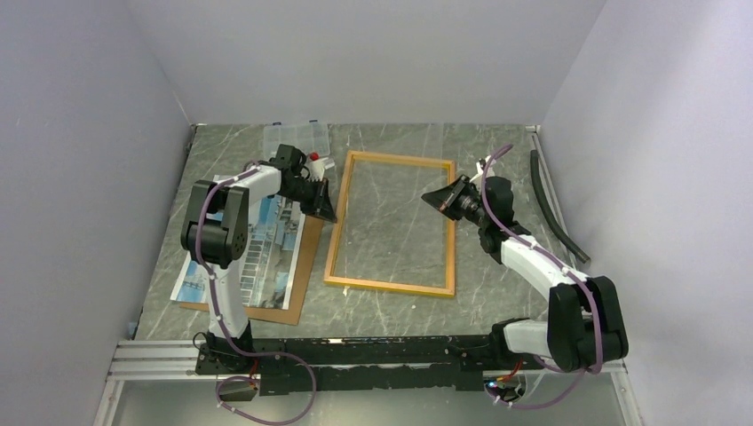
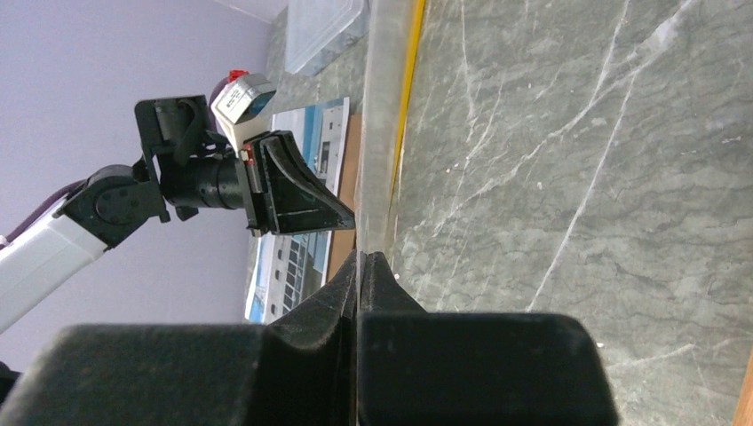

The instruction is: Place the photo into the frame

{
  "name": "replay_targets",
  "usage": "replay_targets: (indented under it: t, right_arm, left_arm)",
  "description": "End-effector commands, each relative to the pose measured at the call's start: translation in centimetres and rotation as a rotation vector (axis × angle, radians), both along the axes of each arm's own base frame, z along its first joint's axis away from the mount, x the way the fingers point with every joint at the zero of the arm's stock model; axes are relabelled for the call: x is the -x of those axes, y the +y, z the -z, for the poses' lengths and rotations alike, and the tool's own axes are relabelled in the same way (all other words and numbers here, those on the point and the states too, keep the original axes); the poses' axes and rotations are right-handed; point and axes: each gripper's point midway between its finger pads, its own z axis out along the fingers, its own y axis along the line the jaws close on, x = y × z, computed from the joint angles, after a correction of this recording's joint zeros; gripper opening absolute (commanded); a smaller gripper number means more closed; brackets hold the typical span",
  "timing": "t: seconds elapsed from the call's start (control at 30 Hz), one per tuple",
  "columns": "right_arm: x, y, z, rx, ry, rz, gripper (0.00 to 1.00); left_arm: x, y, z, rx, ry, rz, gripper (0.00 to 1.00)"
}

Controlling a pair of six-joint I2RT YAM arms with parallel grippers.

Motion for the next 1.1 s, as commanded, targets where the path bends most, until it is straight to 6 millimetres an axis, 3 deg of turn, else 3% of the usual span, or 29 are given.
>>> replay_targets:
  t: [0.0, 0.27, 0.6, 0.8, 1.07]
  right_arm:
    - [-1.0, 0.3, -1.6, -0.037, -0.078, -0.007, 0.0]
    - [-0.8, 0.6, -1.1, -0.072, -0.067, -0.012, 0.0]
    - [-0.2, 1.6, -0.7, -0.12, -0.051, -0.025, 0.0]
    - [0.0, 2.5, -1.0, -0.154, -0.042, -0.028, 0.0]
    - [0.3, 2.1, -0.8, -0.126, -0.03, -0.003, 0.0]
  left_arm:
    - [-0.7, -0.9, -0.7, 0.033, -0.026, 0.018, 0.06]
    - [0.3, -0.9, 0.7, 0.026, 0.004, 0.025, 0.03]
    - [1.5, -1.4, 0.9, 0.041, 0.046, 0.014, 0.03]
    - [1.4, -1.7, 0.1, 0.053, 0.055, 0.004, 0.03]
    - [1.6, -1.8, -1.5, 0.112, 0.054, -0.001, 0.03]
